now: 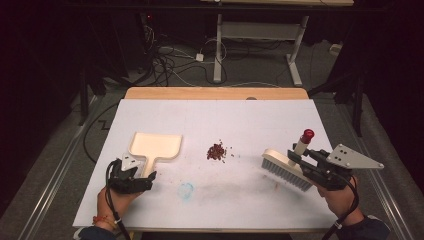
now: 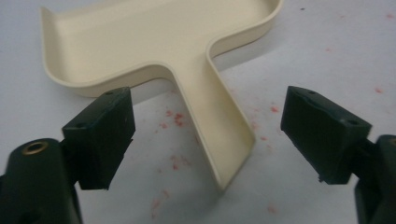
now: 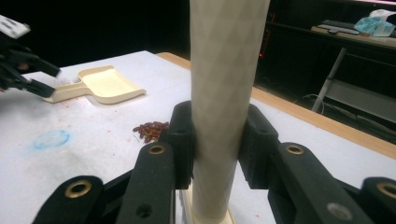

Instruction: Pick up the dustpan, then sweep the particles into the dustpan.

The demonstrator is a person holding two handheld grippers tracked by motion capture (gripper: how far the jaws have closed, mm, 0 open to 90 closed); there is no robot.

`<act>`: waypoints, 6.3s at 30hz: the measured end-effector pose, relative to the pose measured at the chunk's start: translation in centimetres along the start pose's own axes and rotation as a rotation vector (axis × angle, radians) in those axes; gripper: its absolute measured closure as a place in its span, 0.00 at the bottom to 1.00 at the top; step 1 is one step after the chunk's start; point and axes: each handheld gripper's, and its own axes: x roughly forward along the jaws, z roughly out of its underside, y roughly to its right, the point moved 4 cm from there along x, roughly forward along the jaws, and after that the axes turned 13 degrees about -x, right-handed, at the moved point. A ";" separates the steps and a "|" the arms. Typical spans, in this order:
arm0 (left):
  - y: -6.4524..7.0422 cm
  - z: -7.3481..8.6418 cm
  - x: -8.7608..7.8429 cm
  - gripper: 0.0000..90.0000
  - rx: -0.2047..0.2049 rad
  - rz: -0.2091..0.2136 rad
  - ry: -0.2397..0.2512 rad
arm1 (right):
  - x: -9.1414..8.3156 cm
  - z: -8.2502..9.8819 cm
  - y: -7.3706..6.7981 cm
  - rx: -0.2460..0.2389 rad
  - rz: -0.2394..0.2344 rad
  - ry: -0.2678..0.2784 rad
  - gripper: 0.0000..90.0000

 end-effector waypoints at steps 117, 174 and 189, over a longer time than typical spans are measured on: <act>8.4 0.5 0.2 0.71 0.235 0.195 -0.202 | 21.7 -2.9 1.9 -0.024 0.110 -0.074 0.78; 11.9 -2.6 3.5 0.71 0.201 0.160 -0.208 | 18.4 -5.8 -11.8 0.024 -0.040 0.021 0.77; 11.5 -2.5 3.6 0.70 0.227 0.169 -0.208 | 16.1 -6.2 -8.0 0.089 -0.041 0.076 0.78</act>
